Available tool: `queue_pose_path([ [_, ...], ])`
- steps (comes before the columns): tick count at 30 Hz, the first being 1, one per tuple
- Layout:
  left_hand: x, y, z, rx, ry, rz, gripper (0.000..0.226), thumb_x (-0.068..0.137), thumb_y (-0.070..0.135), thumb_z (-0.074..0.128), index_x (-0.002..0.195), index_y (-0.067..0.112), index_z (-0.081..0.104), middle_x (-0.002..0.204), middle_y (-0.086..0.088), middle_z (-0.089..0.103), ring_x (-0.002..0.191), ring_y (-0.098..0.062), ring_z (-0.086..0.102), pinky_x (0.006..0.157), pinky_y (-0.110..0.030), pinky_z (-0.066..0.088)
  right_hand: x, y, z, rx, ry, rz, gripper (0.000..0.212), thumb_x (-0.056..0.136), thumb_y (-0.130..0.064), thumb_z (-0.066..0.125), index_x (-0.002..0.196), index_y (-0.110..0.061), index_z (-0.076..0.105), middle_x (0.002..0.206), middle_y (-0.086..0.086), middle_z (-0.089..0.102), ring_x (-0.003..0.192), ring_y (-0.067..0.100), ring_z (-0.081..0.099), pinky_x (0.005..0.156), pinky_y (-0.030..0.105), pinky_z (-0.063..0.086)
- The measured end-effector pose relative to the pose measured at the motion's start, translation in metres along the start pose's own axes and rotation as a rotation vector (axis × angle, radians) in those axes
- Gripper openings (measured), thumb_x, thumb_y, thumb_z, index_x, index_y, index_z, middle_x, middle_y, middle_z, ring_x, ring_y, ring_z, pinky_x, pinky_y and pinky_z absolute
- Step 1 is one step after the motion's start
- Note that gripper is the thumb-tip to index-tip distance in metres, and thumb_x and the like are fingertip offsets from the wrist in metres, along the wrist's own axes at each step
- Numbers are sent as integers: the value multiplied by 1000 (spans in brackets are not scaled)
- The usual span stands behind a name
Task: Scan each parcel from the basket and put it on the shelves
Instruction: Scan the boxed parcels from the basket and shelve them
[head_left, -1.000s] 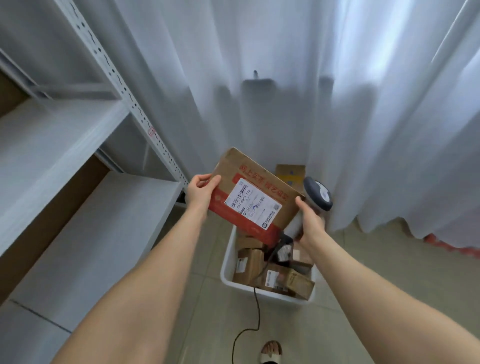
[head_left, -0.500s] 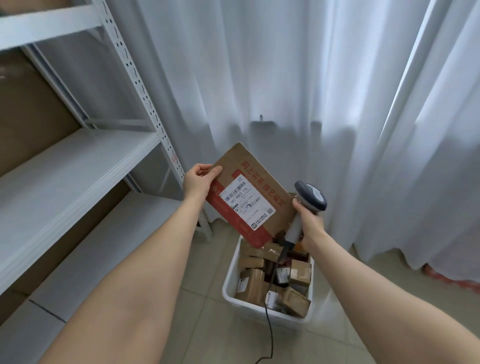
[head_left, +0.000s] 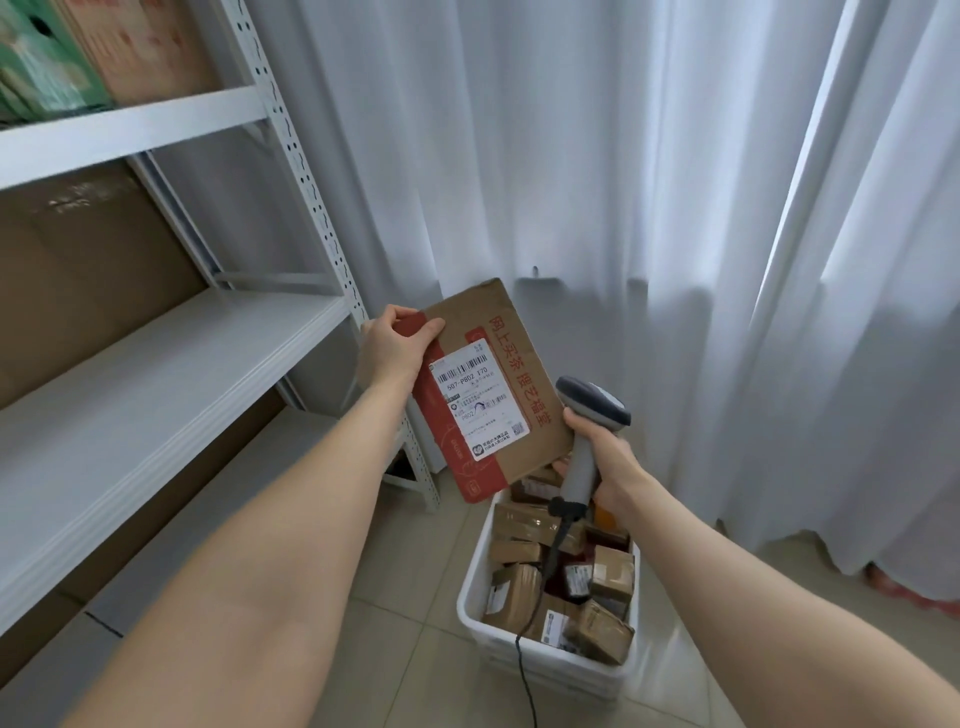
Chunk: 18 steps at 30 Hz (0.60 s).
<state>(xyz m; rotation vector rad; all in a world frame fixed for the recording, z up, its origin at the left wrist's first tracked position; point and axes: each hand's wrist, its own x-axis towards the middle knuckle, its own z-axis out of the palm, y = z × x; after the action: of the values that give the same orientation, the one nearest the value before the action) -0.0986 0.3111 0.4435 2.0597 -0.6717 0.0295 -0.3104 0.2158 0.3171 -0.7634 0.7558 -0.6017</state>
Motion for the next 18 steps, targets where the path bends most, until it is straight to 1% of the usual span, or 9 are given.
queue_pose_path([
  [2, 4, 3, -4, 24, 17, 13, 33, 73, 62, 67, 92, 38, 55, 109, 4, 54, 89, -12, 54, 66, -25, 40, -4, 0, 5, 5, -46, 7, 23, 87, -24, 70, 107, -19, 61, 91, 5, 77, 81, 22, 74, 63, 36, 59],
  [3, 6, 3, -6, 22, 23, 13, 33, 72, 63, 66, 92, 39, 55, 109, 4, 54, 90, -13, 55, 69, -27, 41, -5, 1, 8, -2, -66, 8, 24, 87, -25, 69, 109, -19, 62, 91, 4, 77, 81, 22, 74, 63, 36, 59],
  [6, 14, 1, -12, -6, 21, 14, 35, 72, 63, 66, 96, 40, 55, 109, 5, 57, 94, -15, 57, 71, -29, 42, -5, 7, 16, -5, -97, 27, 31, 87, -29, 70, 115, -17, 63, 104, 10, 74, 100, 31, 69, 89, 49, 56],
  [7, 17, 0, -13, -18, 19, 16, 36, 72, 61, 67, 99, 39, 56, 110, 5, 57, 96, -15, 56, 71, -29, 42, -5, 8, 18, -9, -94, 39, 32, 86, -30, 71, 115, -17, 63, 105, 10, 74, 101, 32, 68, 90, 47, 55],
  [10, 23, -7, -12, -86, -4, 41, 39, 74, 51, 72, 107, 36, 56, 117, 1, 55, 100, -16, 54, 79, -31, 46, -5, 14, 23, -15, -84, 41, 30, 84, -27, 72, 111, -17, 63, 91, 6, 76, 82, 24, 73, 69, 36, 60],
  [12, 25, -9, -6, -158, -18, 42, 42, 75, 41, 76, 110, 31, 56, 120, -3, 51, 103, -18, 53, 86, -32, 47, -5, 20, 23, 7, -70, 53, 29, 82, -26, 74, 108, -16, 64, 89, 6, 77, 74, 22, 74, 63, 34, 60],
  [13, 26, -10, -3, -184, -16, 34, 43, 74, 38, 77, 110, 28, 56, 120, -4, 50, 104, -19, 53, 88, -32, 47, -5, 22, 22, 17, -68, 62, 32, 81, -26, 75, 109, -16, 65, 92, 7, 77, 76, 23, 74, 66, 36, 60],
  [16, 29, -12, 6, -234, -28, 10, 43, 73, 32, 79, 110, 25, 56, 119, -6, 47, 104, -19, 51, 91, -32, 46, -5, 25, 18, 42, -61, 77, 40, 80, -27, 76, 116, -14, 62, 103, 12, 75, 91, 29, 72, 89, 45, 56],
  [18, 28, -14, 12, -242, -59, -10, 46, 74, 31, 79, 113, 25, 55, 121, -5, 47, 101, -18, 51, 90, -32, 46, -5, 23, 16, 53, -45, 83, 42, 79, -28, 76, 116, -15, 62, 104, 13, 74, 91, 30, 72, 91, 46, 55],
])
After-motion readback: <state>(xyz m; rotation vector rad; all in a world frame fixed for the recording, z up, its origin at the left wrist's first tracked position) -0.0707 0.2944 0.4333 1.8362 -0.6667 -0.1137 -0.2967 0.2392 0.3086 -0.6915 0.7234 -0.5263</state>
